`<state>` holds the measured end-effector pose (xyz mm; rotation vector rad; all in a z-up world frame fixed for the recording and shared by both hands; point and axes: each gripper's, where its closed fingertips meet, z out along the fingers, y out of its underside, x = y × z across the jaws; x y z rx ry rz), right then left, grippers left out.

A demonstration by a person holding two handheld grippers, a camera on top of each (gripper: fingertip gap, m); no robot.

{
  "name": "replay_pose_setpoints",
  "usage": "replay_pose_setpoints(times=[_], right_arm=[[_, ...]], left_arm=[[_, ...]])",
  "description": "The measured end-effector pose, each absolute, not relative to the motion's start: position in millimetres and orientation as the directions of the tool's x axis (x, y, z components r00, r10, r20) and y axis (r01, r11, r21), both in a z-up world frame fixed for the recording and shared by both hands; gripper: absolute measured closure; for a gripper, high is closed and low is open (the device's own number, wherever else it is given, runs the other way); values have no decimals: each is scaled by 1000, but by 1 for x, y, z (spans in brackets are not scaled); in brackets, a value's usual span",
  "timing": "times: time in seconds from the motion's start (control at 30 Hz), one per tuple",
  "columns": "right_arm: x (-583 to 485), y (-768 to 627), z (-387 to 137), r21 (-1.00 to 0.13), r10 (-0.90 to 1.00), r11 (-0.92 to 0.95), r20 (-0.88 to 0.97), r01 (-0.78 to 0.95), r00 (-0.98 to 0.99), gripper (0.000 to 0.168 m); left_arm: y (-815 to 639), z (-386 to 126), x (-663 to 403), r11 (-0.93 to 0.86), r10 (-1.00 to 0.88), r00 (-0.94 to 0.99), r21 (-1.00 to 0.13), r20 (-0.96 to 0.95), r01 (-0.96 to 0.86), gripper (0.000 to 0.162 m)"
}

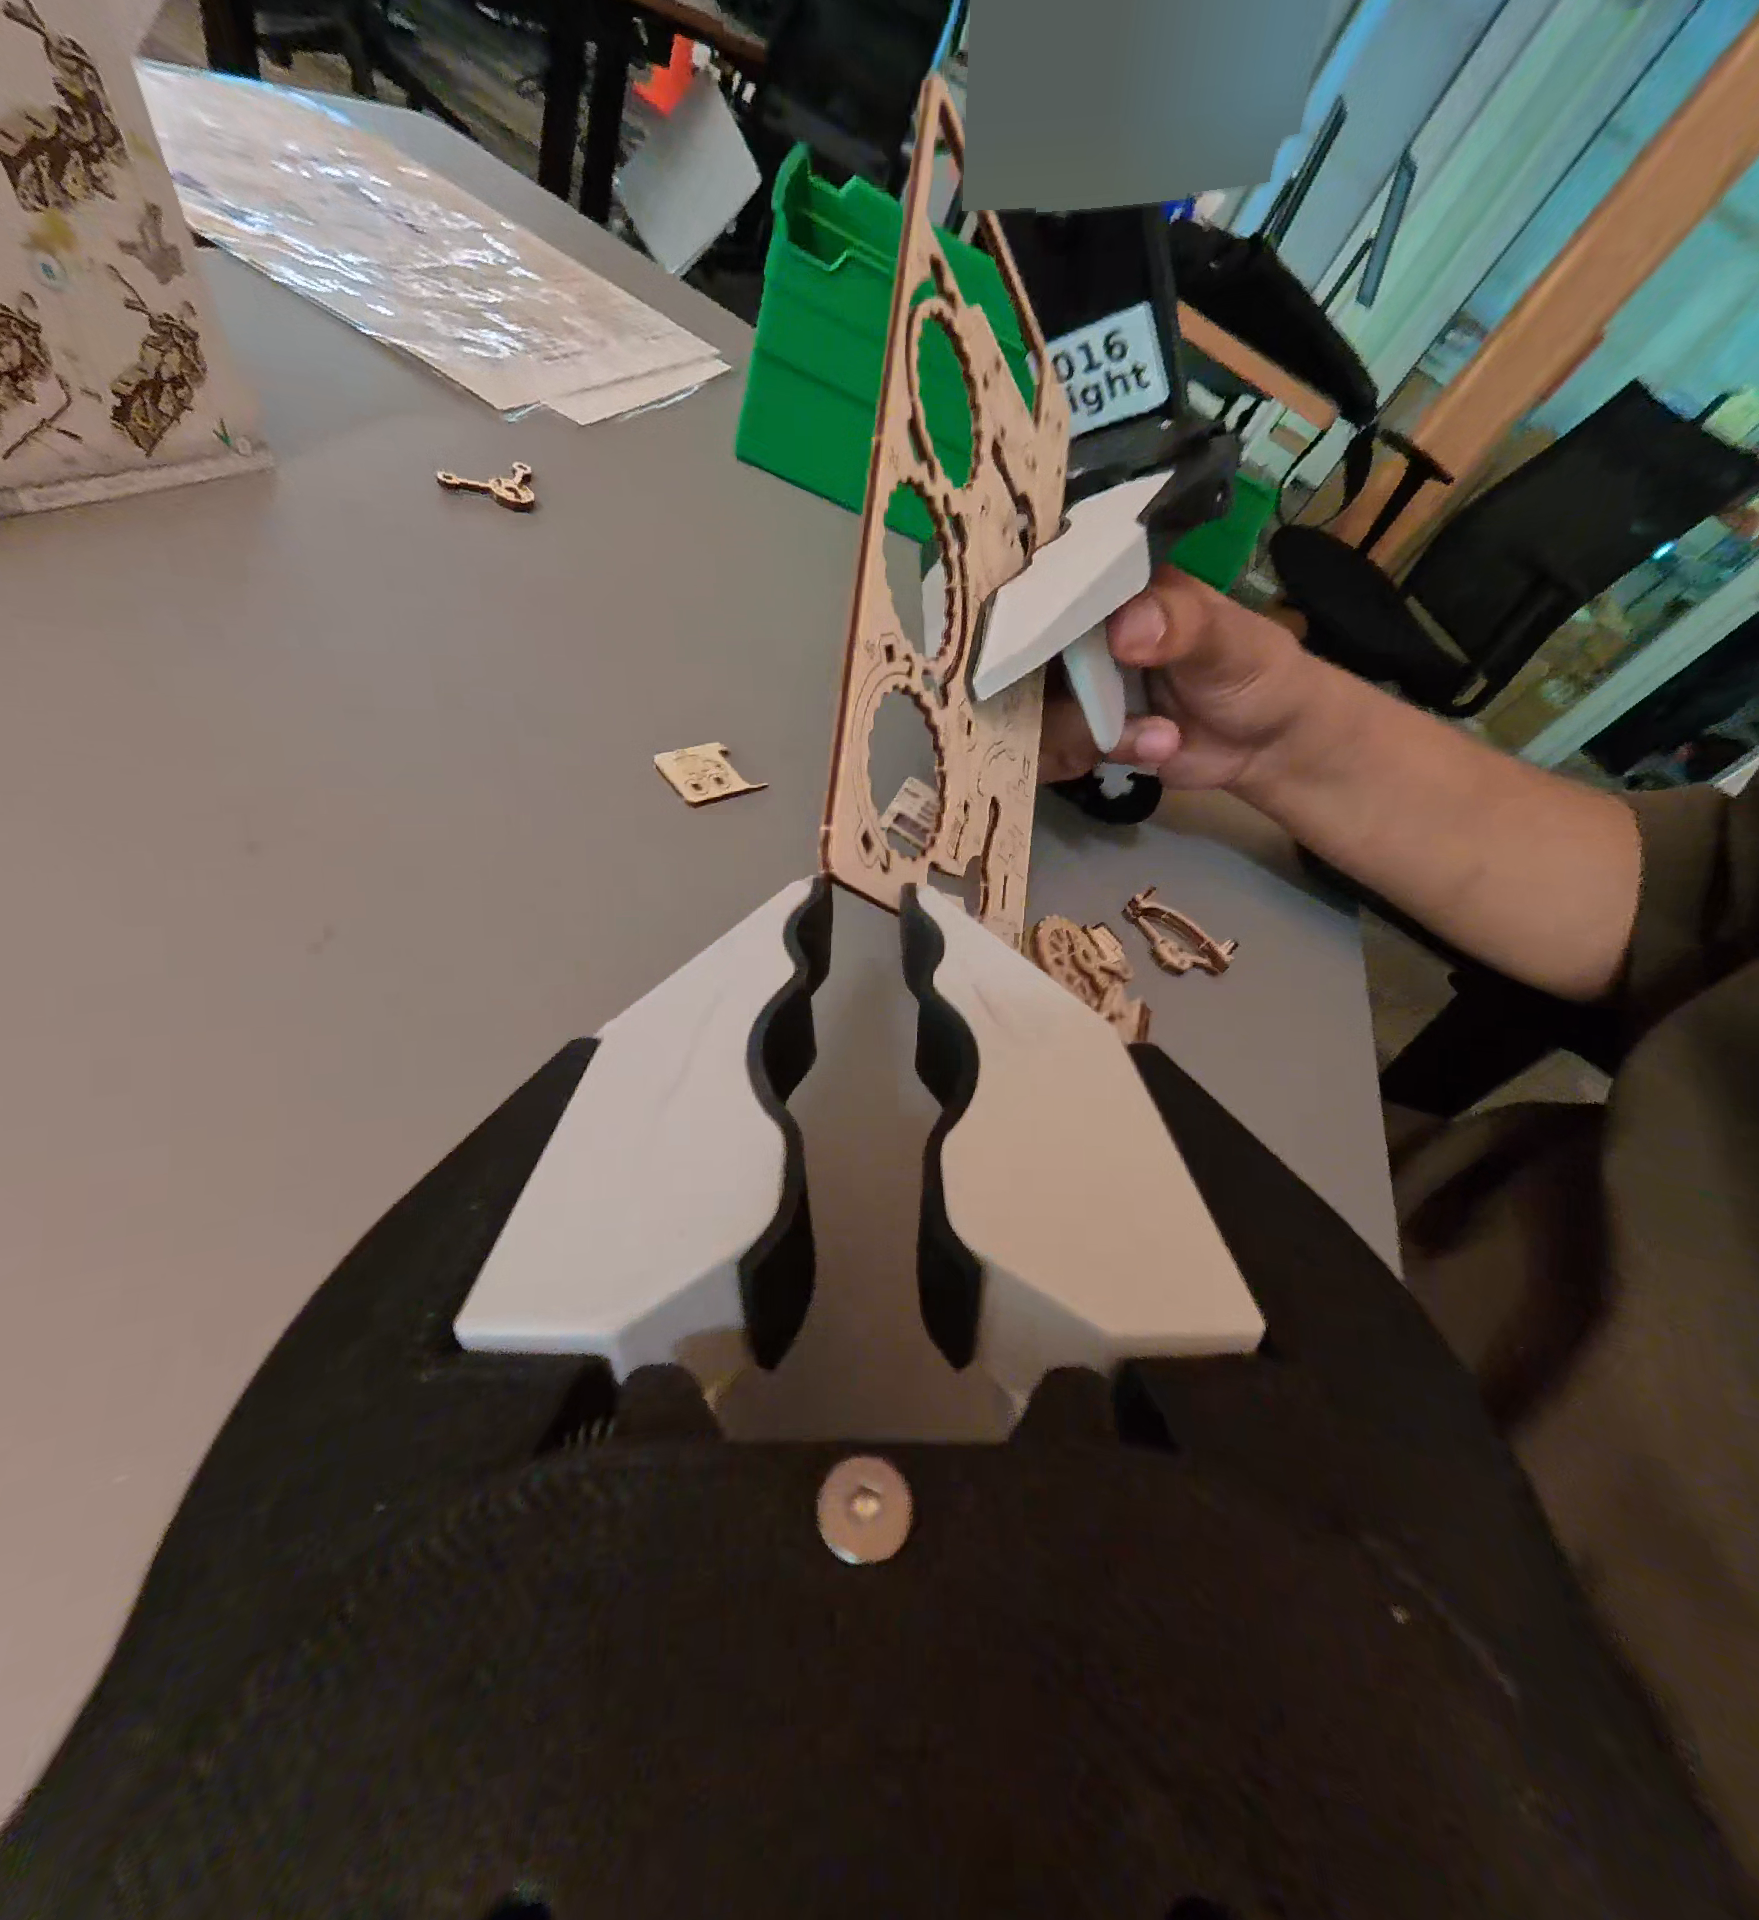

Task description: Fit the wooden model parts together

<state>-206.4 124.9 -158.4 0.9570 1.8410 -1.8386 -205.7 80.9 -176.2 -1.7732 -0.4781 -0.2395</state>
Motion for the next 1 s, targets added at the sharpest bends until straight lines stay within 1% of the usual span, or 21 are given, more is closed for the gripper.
replay_pose_setpoints(times=[0.13, 0.33, 0.77, 1.0], right_arm=[[-205, 124, -158, -721, 188, -85, -690, 688, -699, 167], [-205, 123, -158, -721, 186, -85, -689, 687, -700, 167], [-207, 122, -159, -731, 214, -82, -676, 677, -705, 166], [-209, 122, -162, -756, 268, -62, -642, 652, -718, 166]], left_arm=[[81, -168, -207, -123, 155, 856, -850, 493, 512, 155], [80, -162, -211, -44, 109, 771, -771, 628, 635, 159], [79, -166, -218, -29, 149, 737, -742, 659, 670, 159], [80, -172, -223, -34, 238, 723, -738, 649, 674, 159]])
